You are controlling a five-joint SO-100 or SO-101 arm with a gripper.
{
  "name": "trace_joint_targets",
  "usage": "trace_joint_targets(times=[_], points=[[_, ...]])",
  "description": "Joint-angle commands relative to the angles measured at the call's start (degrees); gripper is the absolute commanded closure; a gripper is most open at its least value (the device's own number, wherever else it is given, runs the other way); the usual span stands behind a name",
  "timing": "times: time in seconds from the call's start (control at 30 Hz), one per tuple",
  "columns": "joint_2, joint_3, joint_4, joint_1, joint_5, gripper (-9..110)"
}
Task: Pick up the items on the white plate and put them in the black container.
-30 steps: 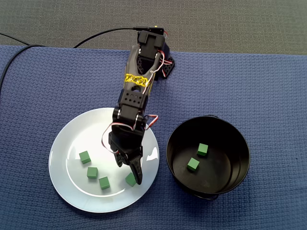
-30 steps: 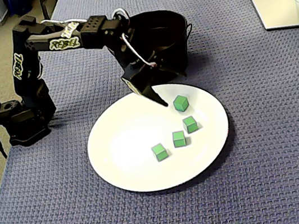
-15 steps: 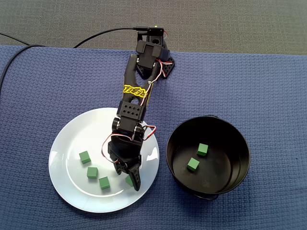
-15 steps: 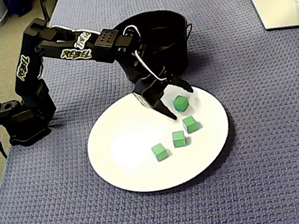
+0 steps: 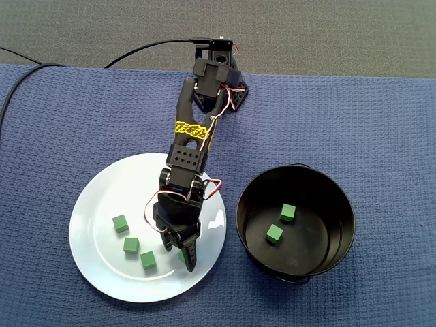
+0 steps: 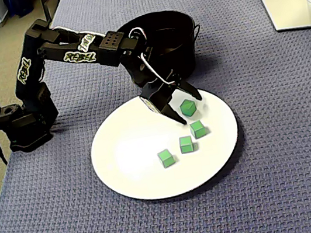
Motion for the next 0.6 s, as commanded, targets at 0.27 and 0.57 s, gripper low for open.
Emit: trace_joint_targets(times=[0.27, 0.57], points=[[5.45, 5.27, 1.14, -5.01, 3.16, 85], [6.33, 6.06, 0.18, -4.22, 2.9, 99]])
